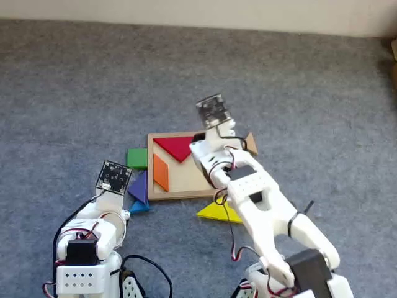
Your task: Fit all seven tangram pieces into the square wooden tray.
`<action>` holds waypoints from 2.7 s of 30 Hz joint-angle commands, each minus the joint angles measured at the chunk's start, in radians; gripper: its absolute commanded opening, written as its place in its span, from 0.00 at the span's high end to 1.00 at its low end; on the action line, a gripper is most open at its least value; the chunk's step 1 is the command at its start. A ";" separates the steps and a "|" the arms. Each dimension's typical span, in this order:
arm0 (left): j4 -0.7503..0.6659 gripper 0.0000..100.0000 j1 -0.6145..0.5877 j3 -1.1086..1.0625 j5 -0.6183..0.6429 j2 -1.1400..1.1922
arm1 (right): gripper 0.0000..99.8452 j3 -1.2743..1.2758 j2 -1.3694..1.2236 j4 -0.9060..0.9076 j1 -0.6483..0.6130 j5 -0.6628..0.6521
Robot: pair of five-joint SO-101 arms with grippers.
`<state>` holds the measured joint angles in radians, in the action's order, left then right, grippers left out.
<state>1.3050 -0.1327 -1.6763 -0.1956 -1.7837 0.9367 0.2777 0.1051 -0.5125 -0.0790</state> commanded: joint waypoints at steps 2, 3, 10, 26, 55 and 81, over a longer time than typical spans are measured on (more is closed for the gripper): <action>0.002 0.99 0.019 -0.019 -0.006 -0.027 | 0.98 0.010 0.090 0.062 -0.104 0.044; 0.002 0.99 0.019 -0.019 -0.006 -0.027 | 0.98 0.008 0.091 0.088 -0.128 0.044; 0.002 0.99 0.019 -0.019 -0.006 -0.027 | 0.98 0.016 0.090 0.107 -0.242 0.043; 0.002 0.99 0.019 -0.019 -0.006 -0.027 | 0.98 0.077 -0.027 0.104 -0.351 0.044; 0.002 0.99 0.019 -0.019 -0.006 -0.027 | 0.98 -0.070 -0.185 -0.140 -0.312 0.044; 0.002 0.99 0.019 -0.019 -0.006 -0.027 | 0.98 -0.081 -0.321 -0.058 -0.269 0.044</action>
<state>1.3050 -0.1327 -1.6763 -0.1956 -1.7837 0.9122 0.0107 0.0437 -0.7871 -0.0437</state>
